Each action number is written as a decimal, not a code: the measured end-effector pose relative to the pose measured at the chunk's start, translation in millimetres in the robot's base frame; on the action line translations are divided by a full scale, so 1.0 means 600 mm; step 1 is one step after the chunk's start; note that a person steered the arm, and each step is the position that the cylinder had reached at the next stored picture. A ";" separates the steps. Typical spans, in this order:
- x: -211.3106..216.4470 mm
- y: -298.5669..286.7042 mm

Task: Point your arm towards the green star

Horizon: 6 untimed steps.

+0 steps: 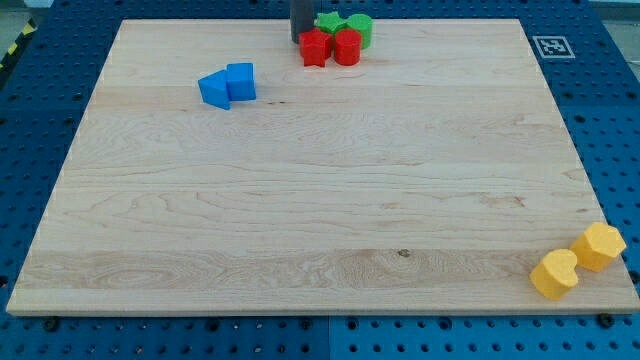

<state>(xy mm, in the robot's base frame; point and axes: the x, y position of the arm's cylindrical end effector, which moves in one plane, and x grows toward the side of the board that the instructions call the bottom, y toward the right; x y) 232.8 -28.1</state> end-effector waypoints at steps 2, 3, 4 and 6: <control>-0.009 -0.038; -0.020 -0.038; -0.041 -0.028; -0.021 0.039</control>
